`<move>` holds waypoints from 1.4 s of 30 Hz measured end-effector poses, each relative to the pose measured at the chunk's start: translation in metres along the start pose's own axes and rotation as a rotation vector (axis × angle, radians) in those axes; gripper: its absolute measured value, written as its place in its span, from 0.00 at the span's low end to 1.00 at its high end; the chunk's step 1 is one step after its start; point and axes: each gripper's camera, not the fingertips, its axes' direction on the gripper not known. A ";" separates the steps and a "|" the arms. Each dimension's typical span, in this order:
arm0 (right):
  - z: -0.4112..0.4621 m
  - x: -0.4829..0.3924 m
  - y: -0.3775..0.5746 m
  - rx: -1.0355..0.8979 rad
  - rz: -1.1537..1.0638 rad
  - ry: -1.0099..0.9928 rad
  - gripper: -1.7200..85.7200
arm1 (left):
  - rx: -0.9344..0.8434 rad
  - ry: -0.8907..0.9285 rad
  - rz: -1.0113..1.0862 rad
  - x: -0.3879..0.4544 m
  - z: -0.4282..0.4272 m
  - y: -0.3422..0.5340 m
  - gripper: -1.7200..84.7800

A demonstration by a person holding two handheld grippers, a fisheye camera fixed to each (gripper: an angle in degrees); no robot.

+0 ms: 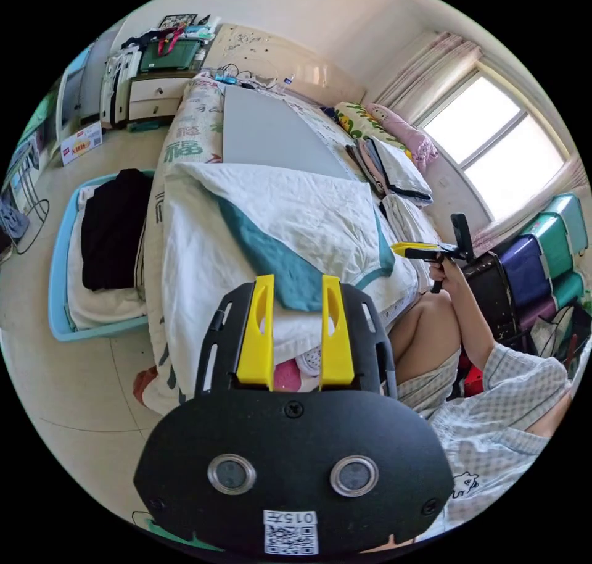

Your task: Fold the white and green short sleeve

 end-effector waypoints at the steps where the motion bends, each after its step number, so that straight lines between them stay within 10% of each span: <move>1: 0.008 0.002 0.001 -0.014 0.007 0.027 0.13 | -0.006 -0.011 -0.007 -0.006 -0.003 0.003 0.15; 22: 0.016 0.018 0.046 0.061 -0.184 -0.255 0.01 | 0.067 0.335 -0.076 -0.064 -0.010 0.011 0.01; 30: 0.081 0.021 0.042 -0.191 -0.197 -0.130 0.01 | -0.124 0.165 -0.078 -0.069 0.006 0.019 0.02; 42: -0.062 0.129 0.019 0.551 0.327 -0.091 0.15 | 0.449 0.019 -0.318 -0.069 -0.093 -0.040 0.10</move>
